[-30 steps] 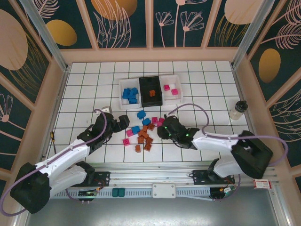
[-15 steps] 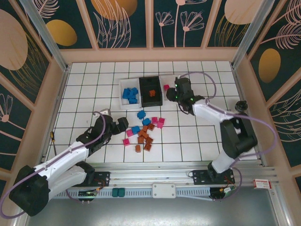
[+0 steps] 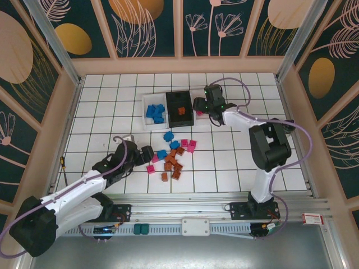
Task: Sort the legos into containers by color
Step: Place the lego in the container, then pick up the lego from the middle-left of the table.
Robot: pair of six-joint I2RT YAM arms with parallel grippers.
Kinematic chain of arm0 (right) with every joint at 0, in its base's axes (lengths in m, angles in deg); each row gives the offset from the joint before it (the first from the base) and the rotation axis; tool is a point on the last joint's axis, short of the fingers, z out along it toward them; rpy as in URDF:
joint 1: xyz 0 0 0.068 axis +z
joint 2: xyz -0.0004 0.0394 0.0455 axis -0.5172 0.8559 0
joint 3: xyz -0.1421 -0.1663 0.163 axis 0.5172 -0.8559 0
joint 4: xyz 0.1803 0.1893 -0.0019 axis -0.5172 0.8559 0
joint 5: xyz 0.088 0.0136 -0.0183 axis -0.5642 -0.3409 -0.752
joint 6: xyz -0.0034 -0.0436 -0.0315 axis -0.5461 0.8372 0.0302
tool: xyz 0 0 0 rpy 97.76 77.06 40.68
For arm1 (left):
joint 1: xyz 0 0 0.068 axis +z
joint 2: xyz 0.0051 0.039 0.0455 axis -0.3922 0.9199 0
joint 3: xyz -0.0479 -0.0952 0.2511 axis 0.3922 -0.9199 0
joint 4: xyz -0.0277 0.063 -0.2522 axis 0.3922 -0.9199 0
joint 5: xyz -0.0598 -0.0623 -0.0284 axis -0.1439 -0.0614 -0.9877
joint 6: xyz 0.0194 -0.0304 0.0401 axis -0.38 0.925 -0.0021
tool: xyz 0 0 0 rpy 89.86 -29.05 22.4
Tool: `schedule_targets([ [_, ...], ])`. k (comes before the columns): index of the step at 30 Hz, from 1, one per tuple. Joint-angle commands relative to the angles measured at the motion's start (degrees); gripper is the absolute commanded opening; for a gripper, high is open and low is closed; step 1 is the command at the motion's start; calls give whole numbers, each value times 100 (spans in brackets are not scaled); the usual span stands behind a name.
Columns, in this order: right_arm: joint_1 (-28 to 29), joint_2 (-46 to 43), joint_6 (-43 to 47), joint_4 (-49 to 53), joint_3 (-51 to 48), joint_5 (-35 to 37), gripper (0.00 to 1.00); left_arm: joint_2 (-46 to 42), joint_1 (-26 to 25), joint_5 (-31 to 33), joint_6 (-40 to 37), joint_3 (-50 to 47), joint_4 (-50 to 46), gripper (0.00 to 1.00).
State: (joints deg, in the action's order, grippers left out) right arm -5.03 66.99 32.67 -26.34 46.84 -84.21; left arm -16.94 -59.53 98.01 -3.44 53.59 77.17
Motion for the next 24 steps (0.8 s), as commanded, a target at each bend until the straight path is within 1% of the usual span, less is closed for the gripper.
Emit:
schedule_targets([
  [1,180,-554,-65,-310,-456,-72,62,118,-273,-108,355,-234,-332,90],
  [4,263,-836,-142,-484,-889,-106,61,256,-640,-46,516,-304,-438,86],
  [6,283,-1018,-190,-586,-1147,-109,61,428,-870,-46,615,-297,-449,80],
  [7,296,-1090,-206,-626,-1243,-120,61,509,-945,-50,652,-297,-431,79],
  [9,298,-1248,-228,-690,-1400,-129,61,692,-1133,-21,694,-272,-369,80],
  [11,291,-1381,-236,-756,-1519,-149,61,886,-1206,6,665,-213,-278,81],
  [13,297,-1508,-245,-778,-1580,-149,61,1090,-1241,-24,641,-153,-137,80],
  [18,325,-1774,-228,-776,-1730,-140,62,1632,-1242,-47,541,-40,149,69],
  [21,346,-1940,-237,-801,-1869,-123,61,1872,-1242,-69,486,57,210,58],
  [24,344,-2062,-245,-796,-1992,-98,61,1903,-1242,-71,475,105,159,49],
])
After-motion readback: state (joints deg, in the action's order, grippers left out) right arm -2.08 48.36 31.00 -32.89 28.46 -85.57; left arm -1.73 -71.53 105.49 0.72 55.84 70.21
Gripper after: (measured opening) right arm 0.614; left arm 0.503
